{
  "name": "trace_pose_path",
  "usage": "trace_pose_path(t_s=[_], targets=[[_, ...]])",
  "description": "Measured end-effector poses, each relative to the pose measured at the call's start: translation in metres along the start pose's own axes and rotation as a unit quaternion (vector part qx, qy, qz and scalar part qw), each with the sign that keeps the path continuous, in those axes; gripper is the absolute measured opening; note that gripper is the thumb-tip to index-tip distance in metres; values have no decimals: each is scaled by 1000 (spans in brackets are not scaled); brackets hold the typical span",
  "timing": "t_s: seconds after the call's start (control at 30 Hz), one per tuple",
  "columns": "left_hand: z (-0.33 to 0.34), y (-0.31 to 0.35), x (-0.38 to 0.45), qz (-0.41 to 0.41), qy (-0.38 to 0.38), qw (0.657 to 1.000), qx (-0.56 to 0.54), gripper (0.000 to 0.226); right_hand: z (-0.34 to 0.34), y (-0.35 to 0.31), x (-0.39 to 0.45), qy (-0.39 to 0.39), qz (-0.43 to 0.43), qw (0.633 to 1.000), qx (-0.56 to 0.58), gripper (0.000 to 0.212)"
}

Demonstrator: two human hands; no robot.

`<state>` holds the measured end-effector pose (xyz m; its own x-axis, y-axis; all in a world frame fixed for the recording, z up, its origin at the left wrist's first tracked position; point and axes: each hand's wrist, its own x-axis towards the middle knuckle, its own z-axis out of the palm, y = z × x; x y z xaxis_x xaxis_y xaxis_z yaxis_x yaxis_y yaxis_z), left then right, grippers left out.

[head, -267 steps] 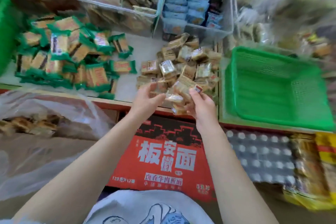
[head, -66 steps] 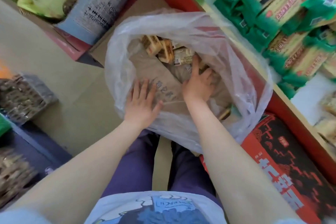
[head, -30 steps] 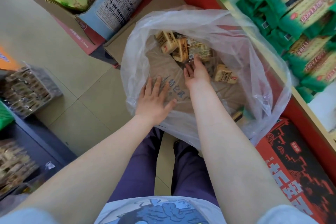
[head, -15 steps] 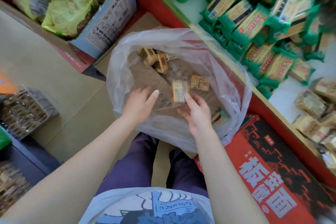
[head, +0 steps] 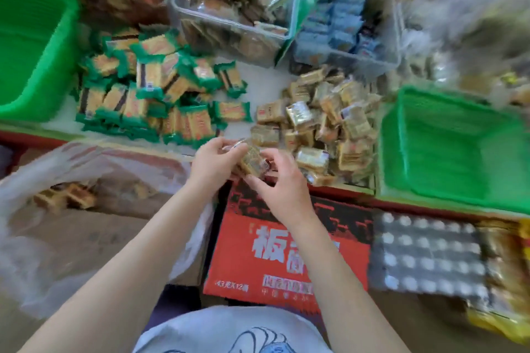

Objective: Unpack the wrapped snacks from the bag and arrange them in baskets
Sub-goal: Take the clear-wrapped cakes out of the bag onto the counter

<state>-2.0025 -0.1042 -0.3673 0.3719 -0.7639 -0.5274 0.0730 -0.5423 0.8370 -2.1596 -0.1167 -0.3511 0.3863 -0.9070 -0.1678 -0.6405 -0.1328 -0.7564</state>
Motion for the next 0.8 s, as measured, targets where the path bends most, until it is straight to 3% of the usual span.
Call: trace_pose_path(t_s=[0.1,0.17,0.23,0.3,0.43,0.5,0.67,0.8], targets=[[76,25,5,-12,-89,994,-67,18,-64,43,2,55,52,997,4,35],[113,28,12,-25,-108,991,-71,22,-98,70,10,97,82,992,-8,27],[136,11,29,43,-77,994,64,36,-124,91,24,139,94,985,-37,24],[147,-12,46,102,-72,960,251,53,-138,107,43,155,82,981,-78,24],[150,-52,56,61,-80,886,452,60,-119,130,72,98,18,985,-143,21],[149,-63,58,70,-81,874,474,58,-100,143,74,87,18,980,-177,22],[146,-66,62,68,-78,879,466,58,-76,156,61,145,-11,960,-238,28],[144,-62,62,67,-99,872,474,59,-75,154,52,121,4,968,-221,36]])
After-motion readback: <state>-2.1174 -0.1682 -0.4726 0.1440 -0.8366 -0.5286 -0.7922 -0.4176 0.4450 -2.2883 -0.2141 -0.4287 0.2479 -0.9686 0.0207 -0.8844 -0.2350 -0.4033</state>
